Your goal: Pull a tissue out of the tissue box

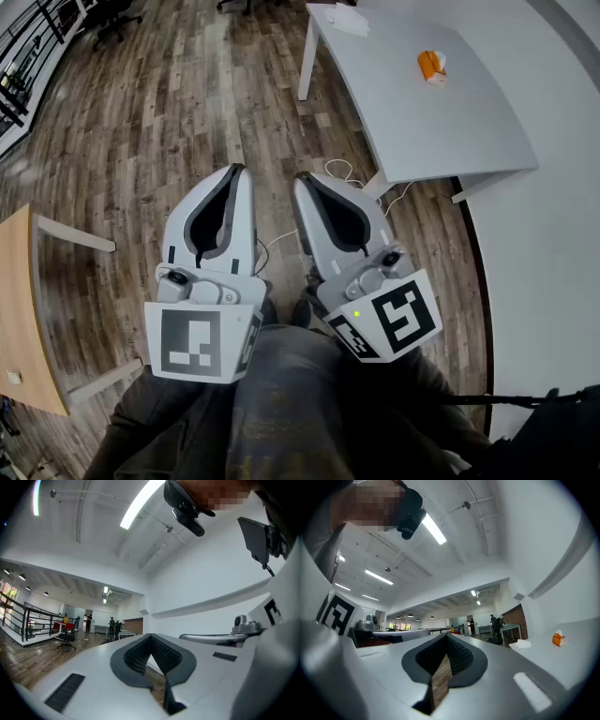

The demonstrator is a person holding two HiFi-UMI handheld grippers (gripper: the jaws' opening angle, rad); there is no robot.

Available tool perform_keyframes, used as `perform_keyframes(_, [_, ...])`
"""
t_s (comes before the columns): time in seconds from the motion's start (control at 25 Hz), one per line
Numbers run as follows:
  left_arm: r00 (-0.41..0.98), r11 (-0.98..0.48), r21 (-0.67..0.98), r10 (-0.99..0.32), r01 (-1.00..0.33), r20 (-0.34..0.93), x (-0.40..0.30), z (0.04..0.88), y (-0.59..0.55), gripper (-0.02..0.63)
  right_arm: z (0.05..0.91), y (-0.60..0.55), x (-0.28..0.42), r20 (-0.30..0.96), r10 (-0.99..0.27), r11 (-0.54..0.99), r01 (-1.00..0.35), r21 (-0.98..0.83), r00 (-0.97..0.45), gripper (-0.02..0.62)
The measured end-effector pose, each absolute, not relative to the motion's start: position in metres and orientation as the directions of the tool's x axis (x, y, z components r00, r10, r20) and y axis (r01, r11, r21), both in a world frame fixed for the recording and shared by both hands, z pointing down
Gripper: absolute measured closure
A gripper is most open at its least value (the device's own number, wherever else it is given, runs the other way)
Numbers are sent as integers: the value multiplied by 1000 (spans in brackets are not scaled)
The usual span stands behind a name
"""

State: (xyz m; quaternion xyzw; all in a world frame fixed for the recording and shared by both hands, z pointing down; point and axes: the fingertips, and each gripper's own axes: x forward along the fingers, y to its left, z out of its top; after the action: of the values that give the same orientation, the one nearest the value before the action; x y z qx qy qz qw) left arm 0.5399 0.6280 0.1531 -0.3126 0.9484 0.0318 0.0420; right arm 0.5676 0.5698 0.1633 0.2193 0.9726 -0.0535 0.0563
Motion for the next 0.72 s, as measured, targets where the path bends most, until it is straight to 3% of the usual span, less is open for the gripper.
perform_keyframes(0.72, [-780, 779, 56, -626, -625, 2, 453, 196, 544, 606, 194, 489, 491, -110, 358, 918, 371, -140, -927, 593])
